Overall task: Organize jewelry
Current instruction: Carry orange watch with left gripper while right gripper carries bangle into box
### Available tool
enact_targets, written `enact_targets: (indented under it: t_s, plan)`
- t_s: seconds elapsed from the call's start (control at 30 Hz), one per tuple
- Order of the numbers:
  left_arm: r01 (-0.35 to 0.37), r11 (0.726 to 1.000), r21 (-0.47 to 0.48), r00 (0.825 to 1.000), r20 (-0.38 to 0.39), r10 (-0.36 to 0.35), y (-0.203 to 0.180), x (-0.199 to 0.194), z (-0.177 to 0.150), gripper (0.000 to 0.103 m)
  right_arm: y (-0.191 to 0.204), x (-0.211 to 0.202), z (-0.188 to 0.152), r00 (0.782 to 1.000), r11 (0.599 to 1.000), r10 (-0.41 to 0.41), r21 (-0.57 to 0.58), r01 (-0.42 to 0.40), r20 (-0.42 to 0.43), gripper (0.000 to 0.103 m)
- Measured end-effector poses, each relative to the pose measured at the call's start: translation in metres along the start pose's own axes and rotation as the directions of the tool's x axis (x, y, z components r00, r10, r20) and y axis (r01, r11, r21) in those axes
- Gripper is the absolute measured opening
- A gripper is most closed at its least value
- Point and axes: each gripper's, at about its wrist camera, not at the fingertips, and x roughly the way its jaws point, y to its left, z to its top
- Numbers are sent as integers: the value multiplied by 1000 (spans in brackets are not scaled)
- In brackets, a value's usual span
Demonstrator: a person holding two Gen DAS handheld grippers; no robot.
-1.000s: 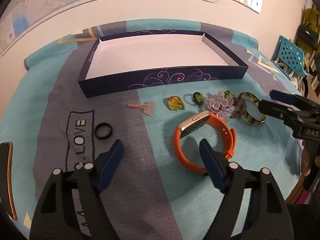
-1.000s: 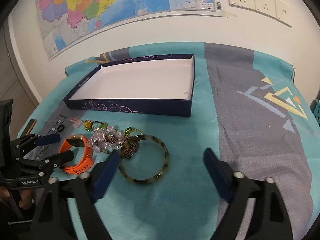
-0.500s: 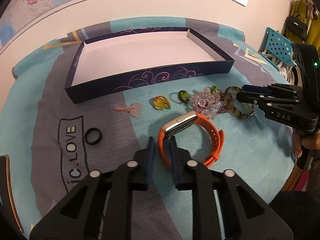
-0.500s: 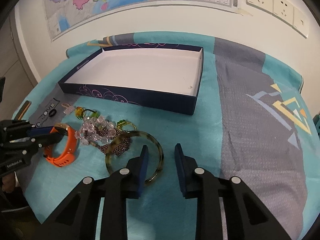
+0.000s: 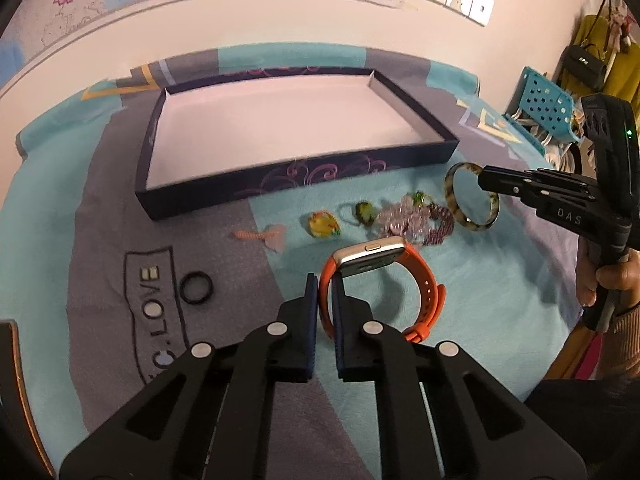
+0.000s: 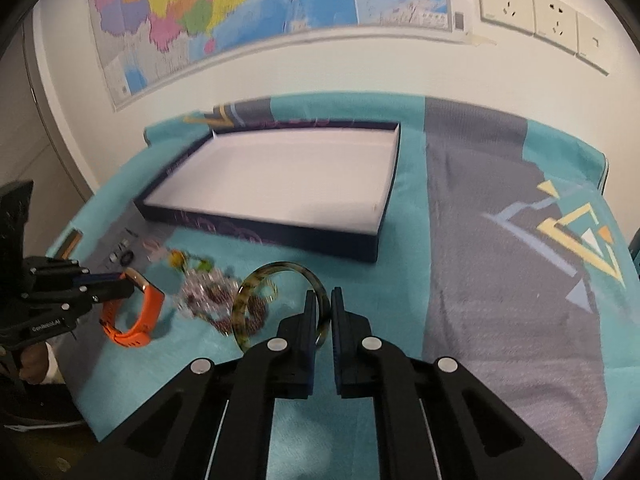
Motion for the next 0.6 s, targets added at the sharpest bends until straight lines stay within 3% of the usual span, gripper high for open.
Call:
enact_targets:
  t_s: [0.13, 0.27, 0.6]
  plan:
    - [13, 1000, -10, 999, 37, -12, 9, -11, 14, 7, -1, -6, 19, 999, 1000, 28, 0, -28, 40, 6]
    - [-28, 1000, -11, 996, 82, 29, 20, -18, 36, 7, 1, -1, 41, 997, 1000, 27, -17, -26, 66, 6]
    - [-61, 997, -52, 989, 129, 67, 54, 2, 109, 7, 2, 46, 107, 998, 1000, 12, -7, -12, 67, 6]
